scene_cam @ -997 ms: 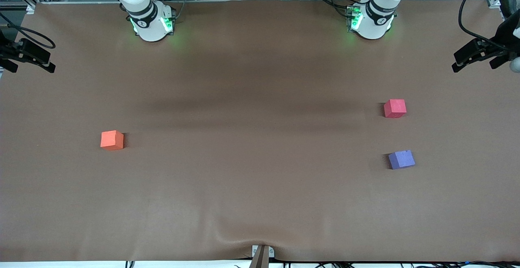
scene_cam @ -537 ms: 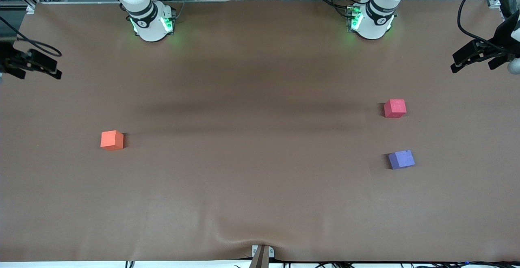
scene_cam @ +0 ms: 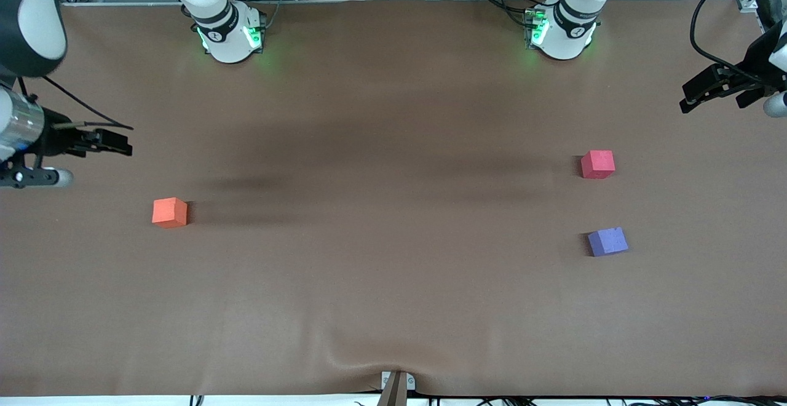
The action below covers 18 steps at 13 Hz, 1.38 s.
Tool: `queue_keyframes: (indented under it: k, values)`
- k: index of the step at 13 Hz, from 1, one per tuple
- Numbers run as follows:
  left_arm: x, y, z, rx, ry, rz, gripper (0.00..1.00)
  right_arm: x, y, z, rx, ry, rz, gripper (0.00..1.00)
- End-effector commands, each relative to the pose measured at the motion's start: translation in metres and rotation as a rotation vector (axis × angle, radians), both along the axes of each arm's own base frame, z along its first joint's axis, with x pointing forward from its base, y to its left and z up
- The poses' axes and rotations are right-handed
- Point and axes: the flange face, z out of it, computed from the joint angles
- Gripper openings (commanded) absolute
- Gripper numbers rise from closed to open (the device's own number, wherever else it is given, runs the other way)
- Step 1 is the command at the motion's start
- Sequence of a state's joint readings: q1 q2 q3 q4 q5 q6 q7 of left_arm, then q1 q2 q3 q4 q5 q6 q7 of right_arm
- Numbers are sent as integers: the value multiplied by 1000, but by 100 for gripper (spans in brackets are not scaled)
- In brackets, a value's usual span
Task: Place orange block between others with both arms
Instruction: 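Lower the open right gripper around the orange cube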
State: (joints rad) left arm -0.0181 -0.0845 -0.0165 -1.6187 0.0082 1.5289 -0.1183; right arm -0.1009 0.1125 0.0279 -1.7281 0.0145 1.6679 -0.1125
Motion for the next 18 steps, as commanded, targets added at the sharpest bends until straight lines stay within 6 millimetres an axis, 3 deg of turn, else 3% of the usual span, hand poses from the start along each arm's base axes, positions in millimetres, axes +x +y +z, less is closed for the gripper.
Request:
queue_keyframes:
  k: [1, 3, 6, 9, 13, 18]
  values:
    - [3, 0, 6, -4, 2, -2, 100, 18, -21, -50, 5, 4, 63, 100]
    - [3, -2, 6, 1, 2, -7, 100, 31, -37, -98, 24, 24, 111, 100]
    - [0, -1, 11, -1, -5, -5, 100, 50, -41, -165, 23, 10, 168, 100]
    - [-5, -23, 7, 11, 25, -38, 100, 47, -40, -217, -18, -47, 223, 100]
    - [-5, -20, 6, 11, 30, -37, 100, 35, -39, -254, -44, -98, 252, 100]
    - [-3, -19, 1, 9, 39, -37, 100, 28, -39, -274, -35, -62, 245, 100]
